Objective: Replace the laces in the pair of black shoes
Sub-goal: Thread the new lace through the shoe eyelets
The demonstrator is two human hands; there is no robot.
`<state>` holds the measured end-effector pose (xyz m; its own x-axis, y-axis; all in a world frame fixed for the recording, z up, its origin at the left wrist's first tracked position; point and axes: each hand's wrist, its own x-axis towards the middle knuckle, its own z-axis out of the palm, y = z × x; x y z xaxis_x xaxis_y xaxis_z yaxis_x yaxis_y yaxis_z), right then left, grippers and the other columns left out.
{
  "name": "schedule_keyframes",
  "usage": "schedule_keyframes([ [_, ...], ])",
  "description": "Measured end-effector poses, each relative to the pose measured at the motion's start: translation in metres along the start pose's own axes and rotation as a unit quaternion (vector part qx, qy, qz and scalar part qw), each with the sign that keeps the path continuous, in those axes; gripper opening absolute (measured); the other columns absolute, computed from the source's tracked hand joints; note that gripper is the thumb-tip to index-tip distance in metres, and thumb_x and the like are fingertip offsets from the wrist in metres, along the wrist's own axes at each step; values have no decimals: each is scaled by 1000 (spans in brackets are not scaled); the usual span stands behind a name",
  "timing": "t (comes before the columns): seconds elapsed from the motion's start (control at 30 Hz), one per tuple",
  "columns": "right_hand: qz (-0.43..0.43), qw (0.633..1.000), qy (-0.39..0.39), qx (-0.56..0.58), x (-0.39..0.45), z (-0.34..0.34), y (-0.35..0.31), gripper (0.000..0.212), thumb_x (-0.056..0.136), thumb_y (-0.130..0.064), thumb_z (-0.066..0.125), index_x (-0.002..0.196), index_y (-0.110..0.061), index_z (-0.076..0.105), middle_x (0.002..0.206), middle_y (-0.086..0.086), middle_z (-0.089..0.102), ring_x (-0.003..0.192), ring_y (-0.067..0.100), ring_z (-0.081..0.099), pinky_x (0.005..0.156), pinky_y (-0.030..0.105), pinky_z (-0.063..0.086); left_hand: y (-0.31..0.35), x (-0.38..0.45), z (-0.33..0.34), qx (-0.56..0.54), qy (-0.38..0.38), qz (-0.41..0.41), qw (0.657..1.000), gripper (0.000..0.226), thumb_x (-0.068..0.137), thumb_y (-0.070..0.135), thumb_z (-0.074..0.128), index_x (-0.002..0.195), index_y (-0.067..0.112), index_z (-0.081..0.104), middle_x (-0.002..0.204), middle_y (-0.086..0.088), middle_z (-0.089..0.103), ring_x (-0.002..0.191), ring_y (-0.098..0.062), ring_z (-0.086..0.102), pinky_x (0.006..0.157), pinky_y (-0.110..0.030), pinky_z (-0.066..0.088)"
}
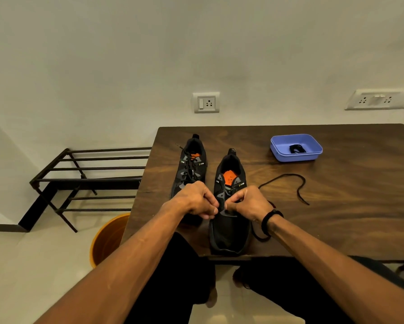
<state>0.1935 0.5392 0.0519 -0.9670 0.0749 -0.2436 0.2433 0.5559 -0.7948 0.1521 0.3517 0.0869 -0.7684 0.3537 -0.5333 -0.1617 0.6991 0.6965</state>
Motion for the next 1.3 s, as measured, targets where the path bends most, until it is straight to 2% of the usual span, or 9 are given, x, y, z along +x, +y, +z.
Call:
schedule_keyframes([
  [0.27,-15,993,-71,-97,6,-10,-6,8,93,-12,74,92,-10,82,96,4,79,85,9,68,83,26,56,4,-2,2,26,8,0,1000,22,80,4,85,101,10,78,91,-9,79,85,-14,78,69,-22,61],
  [0.47,-13,985,-90,-148,14,-3,-3,23,93,-16,67,74,-24,76,78,-14,70,82,7,65,83,30,56,7,-6,2,27,17,0,999,21,81,6,85,101,8,78,87,-6,79,79,-11,77,65,-19,60],
  [0.7,-3,994,-91,-66,11,-4,-1,13,93,-15,70,85,-15,80,83,3,74,75,8,62,74,28,52,13,-6,10,88,87,53,991,7,86,14,83,89,8,81,62,3,73,51,-1,66,53,-11,50],
  [0.83,-5,993,-111,-44,9,-11,-4,10,94,-11,70,95,-12,80,83,-3,72,75,5,61,69,20,50,15,-7,11,141,74,71,985,6,94,12,72,89,13,75,70,-2,77,61,-6,72,65,-21,60],
  [0.97,-24,988,-130,-82,12,-10,2,9,95,-33,70,98,-28,78,103,-4,76,99,13,69,95,33,56,6,-11,-3,105,173,80,976,8,104,18,55,99,21,61,85,-3,76,73,-10,75,79,-34,63],
  [1.07,-26,983,-155,-90,10,-16,-4,23,90,-57,71,91,-35,76,105,-8,72,102,10,65,91,31,53,-4,-15,-23,-139,350,85,922,7,107,18,49,111,13,53,98,-8,71,78,-13,75,76,-35,64],
  [1.13,-26,977,-195,-87,8,-21,-8,39,82,-63,77,108,-34,74,119,-5,66,112,11,60,96,31,51,-8,-15,-29,-261,418,90,866,13,108,18,47,116,8,51,100,-12,74,79,-15,77,74,-33,64],
  [1.2,-52,960,-213,-173,7,-22,-7,56,78,-57,83,126,-37,64,130,-1,51,123,15,51,106,38,48,-3,-16,-28,-316,437,131,832,14,110,20,43,116,9,48,97,-12,76,80,-15,78,74,-32,64],
  [1.3,-62,954,-183,-231,9,-14,-6,56,77,-55,85,126,-39,61,126,0,46,121,19,50,104,41,48,10,-25,-26,-297,466,229,801,14,112,21,37,119,11,44,92,-10,73,76,-17,76,70,-30,63],
])
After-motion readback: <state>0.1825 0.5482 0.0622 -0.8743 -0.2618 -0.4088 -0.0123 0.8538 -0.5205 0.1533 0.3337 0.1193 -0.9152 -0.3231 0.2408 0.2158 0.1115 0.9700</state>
